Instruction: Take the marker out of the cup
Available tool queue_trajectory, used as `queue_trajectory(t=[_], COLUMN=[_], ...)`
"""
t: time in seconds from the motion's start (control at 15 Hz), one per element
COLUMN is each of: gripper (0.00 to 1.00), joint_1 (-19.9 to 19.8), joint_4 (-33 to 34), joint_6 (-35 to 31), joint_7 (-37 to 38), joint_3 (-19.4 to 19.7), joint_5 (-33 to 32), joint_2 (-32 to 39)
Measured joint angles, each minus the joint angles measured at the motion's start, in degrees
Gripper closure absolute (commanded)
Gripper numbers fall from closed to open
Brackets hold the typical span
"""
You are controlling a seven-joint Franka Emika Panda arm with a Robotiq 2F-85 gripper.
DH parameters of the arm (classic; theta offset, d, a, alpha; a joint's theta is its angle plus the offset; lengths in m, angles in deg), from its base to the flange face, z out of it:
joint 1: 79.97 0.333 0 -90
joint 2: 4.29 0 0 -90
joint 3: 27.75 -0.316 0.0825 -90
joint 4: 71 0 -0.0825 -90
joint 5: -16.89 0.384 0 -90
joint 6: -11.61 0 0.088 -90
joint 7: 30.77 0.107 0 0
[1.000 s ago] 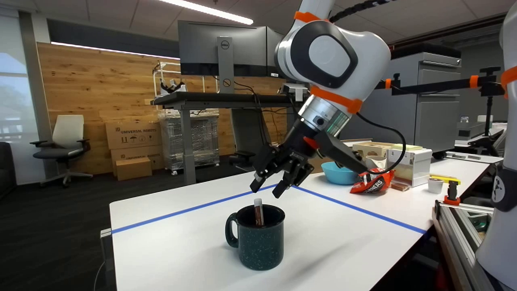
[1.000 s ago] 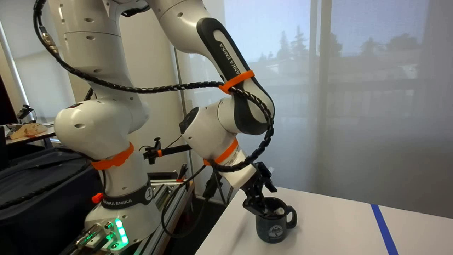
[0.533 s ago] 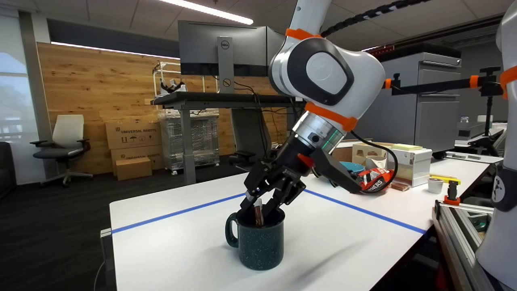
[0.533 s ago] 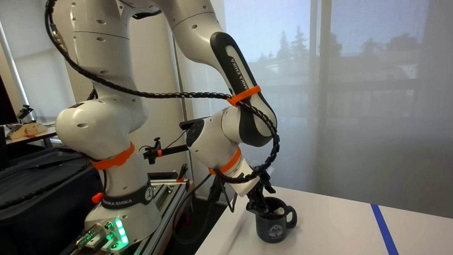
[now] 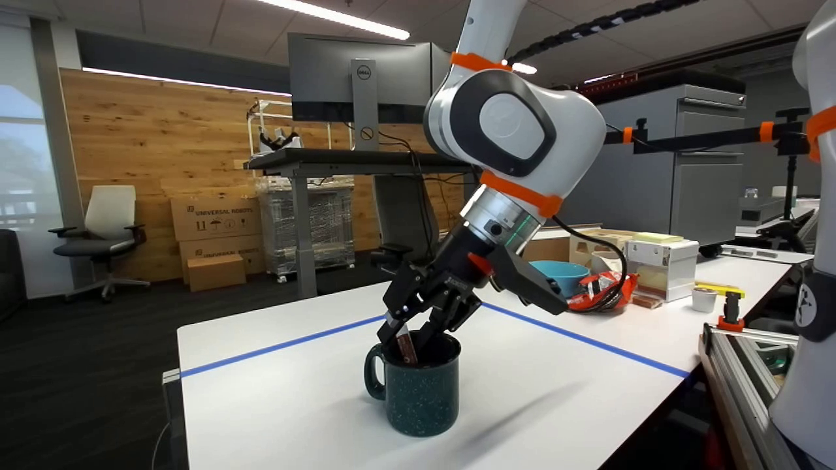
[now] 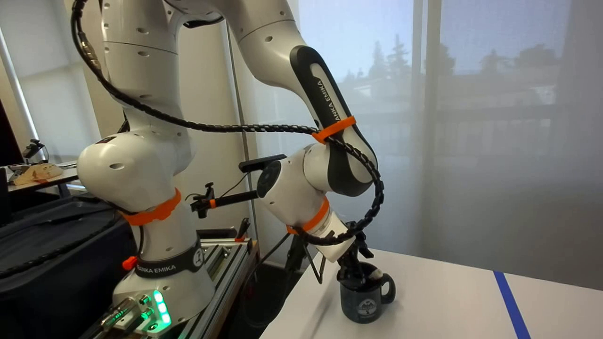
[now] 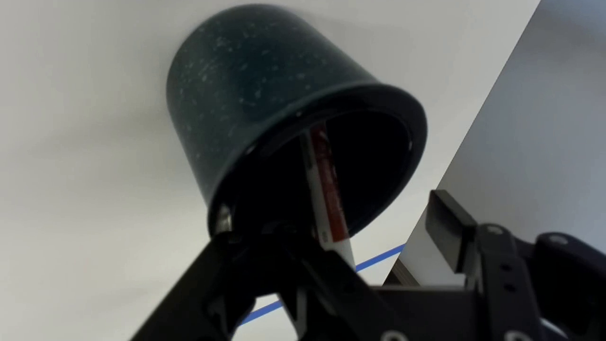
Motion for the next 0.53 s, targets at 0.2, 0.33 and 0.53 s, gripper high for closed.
queue_trajectory(t=[0.2, 0.33, 0.53], gripper=[0.54, 0.57, 0.7], joint_1=[0.3, 0.5, 0.7], joint_4=[0.8, 1.0, 1.1], joint_6=[0.0, 0.0, 0.0], joint_7=[-1.6, -2.5, -3.3], joint_3=[1.3, 1.8, 2.0], joint_5=[0.0, 0.0, 0.0], joint_2=[0.0, 0.0, 0.0])
